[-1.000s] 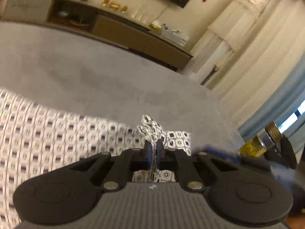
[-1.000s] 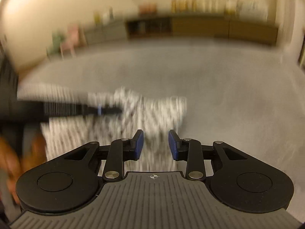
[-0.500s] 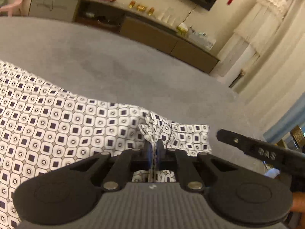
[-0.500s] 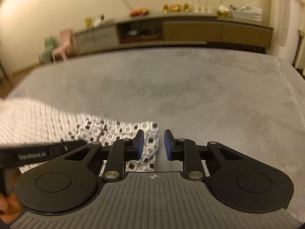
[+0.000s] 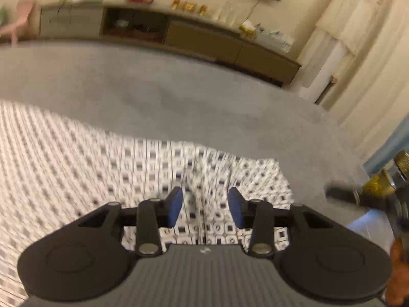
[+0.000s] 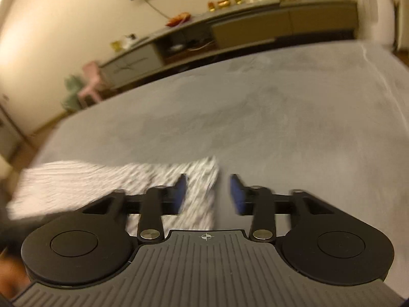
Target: Fold clothes
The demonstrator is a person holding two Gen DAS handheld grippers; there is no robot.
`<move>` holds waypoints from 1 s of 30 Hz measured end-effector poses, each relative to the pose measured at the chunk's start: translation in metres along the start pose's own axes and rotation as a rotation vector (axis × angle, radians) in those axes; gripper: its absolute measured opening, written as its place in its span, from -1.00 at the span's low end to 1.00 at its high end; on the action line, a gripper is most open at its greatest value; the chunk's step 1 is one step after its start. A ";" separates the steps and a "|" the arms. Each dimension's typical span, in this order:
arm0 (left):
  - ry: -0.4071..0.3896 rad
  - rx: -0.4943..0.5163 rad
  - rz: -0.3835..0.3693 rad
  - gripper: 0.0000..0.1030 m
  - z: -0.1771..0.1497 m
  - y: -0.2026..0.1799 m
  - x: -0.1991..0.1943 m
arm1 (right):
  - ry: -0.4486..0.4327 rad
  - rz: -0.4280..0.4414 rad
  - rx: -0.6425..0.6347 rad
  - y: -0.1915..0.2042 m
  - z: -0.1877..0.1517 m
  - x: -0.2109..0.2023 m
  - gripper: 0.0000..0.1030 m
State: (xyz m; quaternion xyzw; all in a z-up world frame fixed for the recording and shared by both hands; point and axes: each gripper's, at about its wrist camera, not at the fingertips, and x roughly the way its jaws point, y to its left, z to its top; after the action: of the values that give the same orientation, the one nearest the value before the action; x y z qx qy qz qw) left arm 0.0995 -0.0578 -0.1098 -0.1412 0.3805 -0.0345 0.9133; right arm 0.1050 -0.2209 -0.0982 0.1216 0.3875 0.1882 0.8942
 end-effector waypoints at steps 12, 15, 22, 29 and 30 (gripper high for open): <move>0.200 0.433 -0.013 -0.45 0.012 -0.120 0.102 | 0.165 0.004 -0.030 0.011 -0.058 0.001 -0.17; 0.139 0.444 0.027 -0.47 0.015 -0.122 0.117 | 0.195 0.023 -0.129 0.021 -0.066 0.007 -1.00; 0.132 0.395 0.018 -0.50 0.037 -0.114 0.112 | 0.201 0.001 -0.193 0.029 -0.076 -0.003 -1.00; 0.055 0.193 -0.127 -0.23 0.038 -0.031 0.001 | 0.128 0.017 -0.055 0.015 -0.056 -0.005 -0.19; 0.087 0.167 -0.144 -0.24 0.029 -0.017 -0.004 | 0.131 0.016 -0.053 0.016 -0.054 -0.001 -0.17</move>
State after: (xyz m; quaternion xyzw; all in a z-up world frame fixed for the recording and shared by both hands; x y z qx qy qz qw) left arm 0.1176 -0.0667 -0.0827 -0.0900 0.4043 -0.1378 0.8997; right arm 0.0601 -0.2033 -0.1280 0.0887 0.4389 0.2129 0.8684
